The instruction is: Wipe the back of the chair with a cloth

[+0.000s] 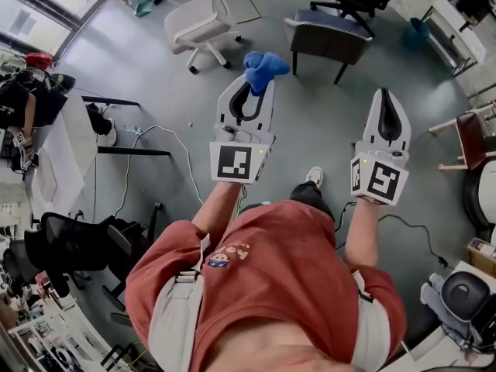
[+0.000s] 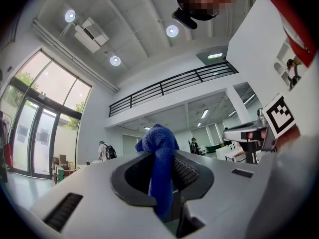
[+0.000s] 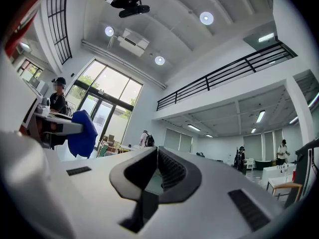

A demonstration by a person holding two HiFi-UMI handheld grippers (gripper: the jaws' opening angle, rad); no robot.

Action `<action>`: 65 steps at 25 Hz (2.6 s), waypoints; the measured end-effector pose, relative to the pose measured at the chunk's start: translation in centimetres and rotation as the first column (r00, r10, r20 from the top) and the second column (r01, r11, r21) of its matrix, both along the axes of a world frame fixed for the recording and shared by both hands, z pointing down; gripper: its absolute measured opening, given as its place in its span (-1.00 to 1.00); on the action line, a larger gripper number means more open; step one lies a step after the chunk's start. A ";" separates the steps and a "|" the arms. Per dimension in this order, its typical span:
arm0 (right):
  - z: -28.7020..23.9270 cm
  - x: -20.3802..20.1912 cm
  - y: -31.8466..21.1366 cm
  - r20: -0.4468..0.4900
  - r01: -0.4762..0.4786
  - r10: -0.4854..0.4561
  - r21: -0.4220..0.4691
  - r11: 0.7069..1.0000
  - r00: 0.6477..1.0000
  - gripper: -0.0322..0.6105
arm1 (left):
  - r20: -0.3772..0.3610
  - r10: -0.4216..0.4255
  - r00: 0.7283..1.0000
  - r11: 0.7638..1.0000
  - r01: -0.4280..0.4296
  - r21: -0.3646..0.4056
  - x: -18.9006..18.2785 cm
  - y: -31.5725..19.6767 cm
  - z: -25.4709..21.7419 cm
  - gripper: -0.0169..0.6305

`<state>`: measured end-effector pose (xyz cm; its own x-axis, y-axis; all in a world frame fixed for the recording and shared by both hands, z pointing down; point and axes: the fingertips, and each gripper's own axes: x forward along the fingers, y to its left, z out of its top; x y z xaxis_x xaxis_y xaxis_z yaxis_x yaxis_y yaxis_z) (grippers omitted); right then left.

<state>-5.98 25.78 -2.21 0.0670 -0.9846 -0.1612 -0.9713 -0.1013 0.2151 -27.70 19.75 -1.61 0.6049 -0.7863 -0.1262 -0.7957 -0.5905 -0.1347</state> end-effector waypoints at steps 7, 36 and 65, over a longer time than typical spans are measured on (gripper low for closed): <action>0.1 8.4 -6.6 0.037 0.040 -0.039 -0.016 0.999 0.999 -0.83 | 0.011 -0.042 0.999 0.999 0.042 -0.020 7.9 -5.6 -0.1 -0.67; 2.1 11.2 -22.9 0.056 0.109 -0.106 -0.042 0.993 0.993 -0.82 | -0.007 -0.105 0.994 0.992 0.104 -0.074 10.9 -20.7 2.7 -0.67; 14.0 9.9 -33.1 0.089 0.194 -0.181 -0.163 0.967 0.979 -0.82 | 0.094 -0.165 0.982 0.968 0.179 -0.178 11.4 -29.4 16.3 -0.67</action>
<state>3.94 -7.35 11.76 -0.1164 -0.9932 0.0084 -0.9830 0.1164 0.1418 -16.27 -9.62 14.69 0.4606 -0.8846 0.0727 -0.8790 -0.4659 -0.1014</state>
